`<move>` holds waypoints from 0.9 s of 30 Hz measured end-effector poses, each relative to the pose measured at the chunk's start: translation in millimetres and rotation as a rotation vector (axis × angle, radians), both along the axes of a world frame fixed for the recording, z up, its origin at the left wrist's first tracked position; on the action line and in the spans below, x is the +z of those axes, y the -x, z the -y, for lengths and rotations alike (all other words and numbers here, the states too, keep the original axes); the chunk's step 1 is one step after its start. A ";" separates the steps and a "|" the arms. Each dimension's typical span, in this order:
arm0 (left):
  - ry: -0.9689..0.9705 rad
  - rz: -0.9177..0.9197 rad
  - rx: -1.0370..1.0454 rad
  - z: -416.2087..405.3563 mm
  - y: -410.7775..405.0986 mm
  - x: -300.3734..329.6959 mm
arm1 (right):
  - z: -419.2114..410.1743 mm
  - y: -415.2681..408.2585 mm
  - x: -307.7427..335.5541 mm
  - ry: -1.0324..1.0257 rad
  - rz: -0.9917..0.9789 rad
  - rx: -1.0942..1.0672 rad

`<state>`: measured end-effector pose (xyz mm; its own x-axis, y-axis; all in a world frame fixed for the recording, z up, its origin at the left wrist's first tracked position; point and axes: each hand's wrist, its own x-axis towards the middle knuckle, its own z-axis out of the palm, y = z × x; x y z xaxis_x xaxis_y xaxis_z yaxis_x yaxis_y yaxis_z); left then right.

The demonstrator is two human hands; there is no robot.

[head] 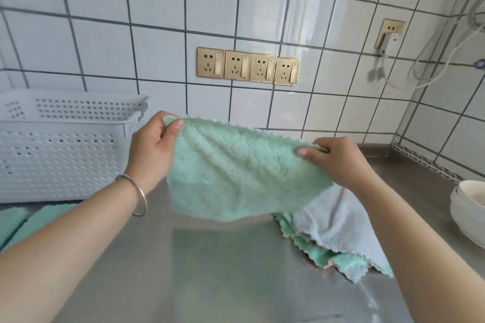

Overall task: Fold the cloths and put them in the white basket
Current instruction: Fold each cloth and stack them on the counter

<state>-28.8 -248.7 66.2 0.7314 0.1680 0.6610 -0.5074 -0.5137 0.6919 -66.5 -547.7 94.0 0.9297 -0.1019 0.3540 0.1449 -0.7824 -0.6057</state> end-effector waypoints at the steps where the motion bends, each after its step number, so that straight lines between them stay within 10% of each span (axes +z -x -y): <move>1: -0.002 -0.003 0.054 -10.5 -1.0 4.1 | -8.6 0.6 8.4 -0.051 -0.019 0.050; 8: -0.145 -0.194 0.202 -61.6 -27.9 4.5 | -42.3 -47.4 6.2 -0.066 -0.214 0.129; 16: 0.033 -0.153 0.115 -91.0 -12.4 36.1 | -65.9 -47.6 8.6 -0.729 0.058 0.272; 27: -0.334 -0.552 -0.331 -138.5 75.8 -117.2 | -42.1 51.8 -132.5 -0.323 -0.412 0.416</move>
